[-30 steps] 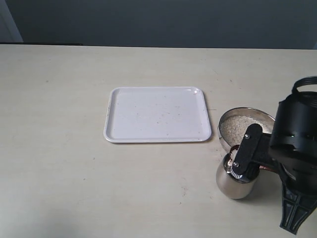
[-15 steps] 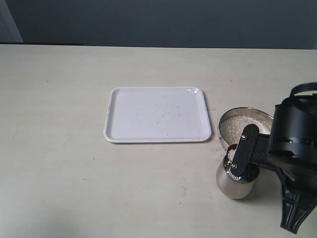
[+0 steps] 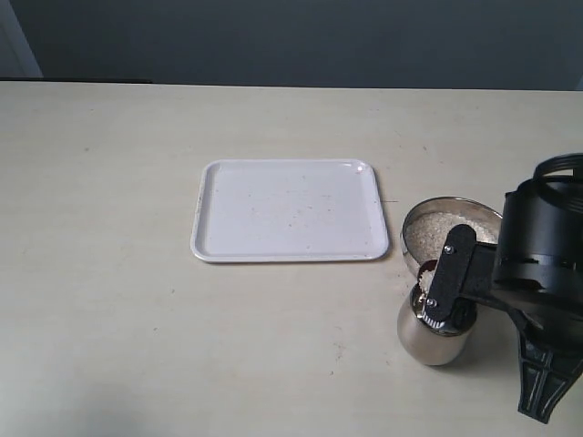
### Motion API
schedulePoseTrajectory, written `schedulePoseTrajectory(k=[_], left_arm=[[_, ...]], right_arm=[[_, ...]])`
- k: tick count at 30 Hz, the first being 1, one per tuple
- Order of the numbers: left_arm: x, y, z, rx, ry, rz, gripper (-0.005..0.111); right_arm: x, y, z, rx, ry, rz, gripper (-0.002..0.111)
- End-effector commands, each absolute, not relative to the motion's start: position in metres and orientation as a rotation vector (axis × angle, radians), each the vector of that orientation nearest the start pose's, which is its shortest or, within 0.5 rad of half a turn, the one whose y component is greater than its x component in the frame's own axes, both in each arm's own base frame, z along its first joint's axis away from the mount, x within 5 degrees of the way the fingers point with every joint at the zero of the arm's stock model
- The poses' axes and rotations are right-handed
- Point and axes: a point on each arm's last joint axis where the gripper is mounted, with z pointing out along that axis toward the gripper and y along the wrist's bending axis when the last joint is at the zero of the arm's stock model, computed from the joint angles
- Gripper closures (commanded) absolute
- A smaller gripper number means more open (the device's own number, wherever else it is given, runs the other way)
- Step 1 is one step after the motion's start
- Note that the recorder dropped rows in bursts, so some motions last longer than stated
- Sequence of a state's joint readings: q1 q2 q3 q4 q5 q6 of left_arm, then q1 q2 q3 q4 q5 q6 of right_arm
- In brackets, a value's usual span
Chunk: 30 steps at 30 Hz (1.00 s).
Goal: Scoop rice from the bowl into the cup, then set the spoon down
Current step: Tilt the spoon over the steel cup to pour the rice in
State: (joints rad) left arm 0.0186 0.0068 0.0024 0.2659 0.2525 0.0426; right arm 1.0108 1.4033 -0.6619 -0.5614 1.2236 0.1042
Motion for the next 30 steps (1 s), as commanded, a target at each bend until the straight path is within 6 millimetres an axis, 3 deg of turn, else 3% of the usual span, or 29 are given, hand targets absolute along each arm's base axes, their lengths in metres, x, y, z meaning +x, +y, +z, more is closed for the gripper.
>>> schedulePoseTrajectory(k=[1, 14, 21, 30], left_arm=[[0.056, 0.006, 0.191, 0.200, 1.726, 0.275, 0.106], [0.056, 0.006, 0.191, 0.200, 1.726, 0.275, 0.106], [0.056, 0.006, 0.191, 0.200, 1.726, 0.275, 0.106], [0.056, 0.006, 0.191, 0.200, 1.726, 0.275, 0.106]], right_arm=[[0.137, 0.132, 0.198, -1.681, 2.466, -0.901, 0.109], [0.136, 0.133, 0.198, -1.694, 2.456, -0.899, 0.109], [0.130, 0.118, 0.201, -1.687, 2.426, -0.908, 0.109], [0.130, 0.117, 0.205, -1.663, 2.406, -0.907, 0.109]])
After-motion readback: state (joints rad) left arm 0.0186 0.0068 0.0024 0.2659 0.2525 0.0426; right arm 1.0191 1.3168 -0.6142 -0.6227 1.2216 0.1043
